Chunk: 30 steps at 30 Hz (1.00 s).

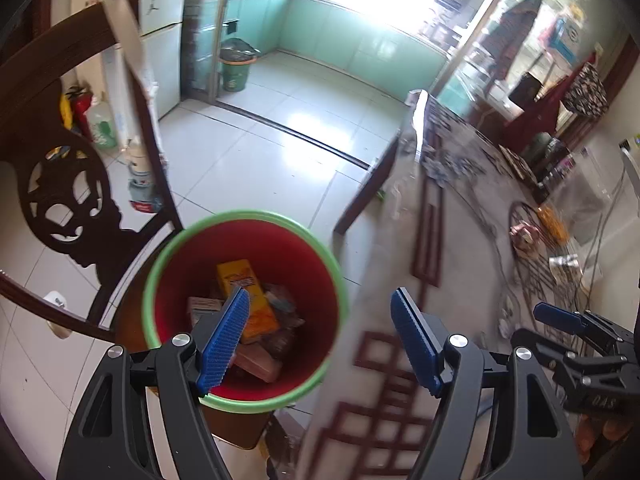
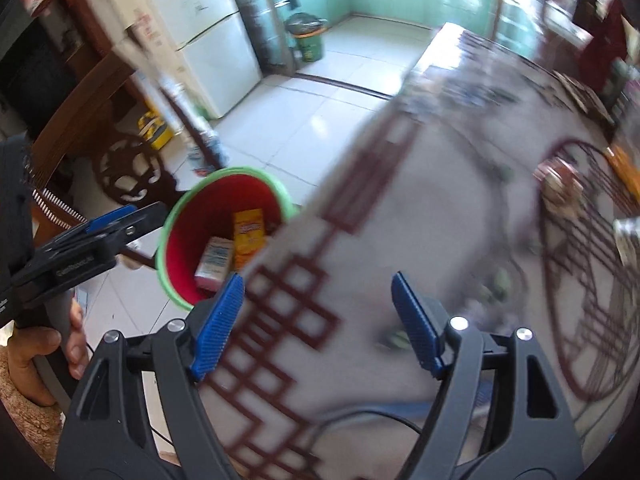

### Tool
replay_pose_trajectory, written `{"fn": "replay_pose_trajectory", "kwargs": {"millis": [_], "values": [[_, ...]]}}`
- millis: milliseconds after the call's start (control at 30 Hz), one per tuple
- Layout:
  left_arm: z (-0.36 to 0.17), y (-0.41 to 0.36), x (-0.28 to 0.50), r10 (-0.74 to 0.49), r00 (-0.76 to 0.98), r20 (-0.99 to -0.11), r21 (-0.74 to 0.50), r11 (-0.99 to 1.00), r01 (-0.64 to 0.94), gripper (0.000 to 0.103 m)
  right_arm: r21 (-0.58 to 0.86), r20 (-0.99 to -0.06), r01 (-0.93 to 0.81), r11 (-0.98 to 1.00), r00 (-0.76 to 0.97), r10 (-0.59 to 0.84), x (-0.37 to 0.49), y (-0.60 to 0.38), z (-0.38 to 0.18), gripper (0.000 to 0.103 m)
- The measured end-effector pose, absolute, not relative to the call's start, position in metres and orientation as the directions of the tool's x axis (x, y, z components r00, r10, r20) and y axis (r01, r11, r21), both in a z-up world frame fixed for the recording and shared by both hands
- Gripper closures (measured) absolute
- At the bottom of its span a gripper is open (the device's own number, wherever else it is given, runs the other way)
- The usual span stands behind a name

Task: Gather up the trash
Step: 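Move both open tools back over the table, then grasp crumpled paper with left tool while right tool grasps white paper cup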

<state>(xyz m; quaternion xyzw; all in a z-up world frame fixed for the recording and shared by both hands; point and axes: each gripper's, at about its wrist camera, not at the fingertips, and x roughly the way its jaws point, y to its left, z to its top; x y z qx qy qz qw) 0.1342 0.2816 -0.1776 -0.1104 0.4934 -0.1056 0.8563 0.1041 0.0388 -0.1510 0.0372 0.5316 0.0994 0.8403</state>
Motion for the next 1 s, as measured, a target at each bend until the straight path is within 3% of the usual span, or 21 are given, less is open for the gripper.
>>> {"fn": "replay_pose_trajectory", "kwargs": {"millis": [467,733,1000], "values": [[-0.162,0.134,0.115,-0.332,0.458,-0.825,-0.264,0.942,0.206,0.033,0.089,-0.891,0.232,0.969,0.454,-0.026,0.046,-0.207,-0.154,0.029],[-0.165,0.045,0.102,-0.336,0.433,-0.837,-0.27,0.94,0.207,0.033,0.017,-0.863,0.244,0.97,0.493,-0.109,0.064,-0.332,-0.156,0.025],[-0.152,-0.018,0.114,-0.332,0.456,-0.826,-0.266,0.942,0.204,0.033,0.009,-0.857,0.181,0.983,0.508,-0.086,0.118,-0.371,-0.183,0.023]]}}
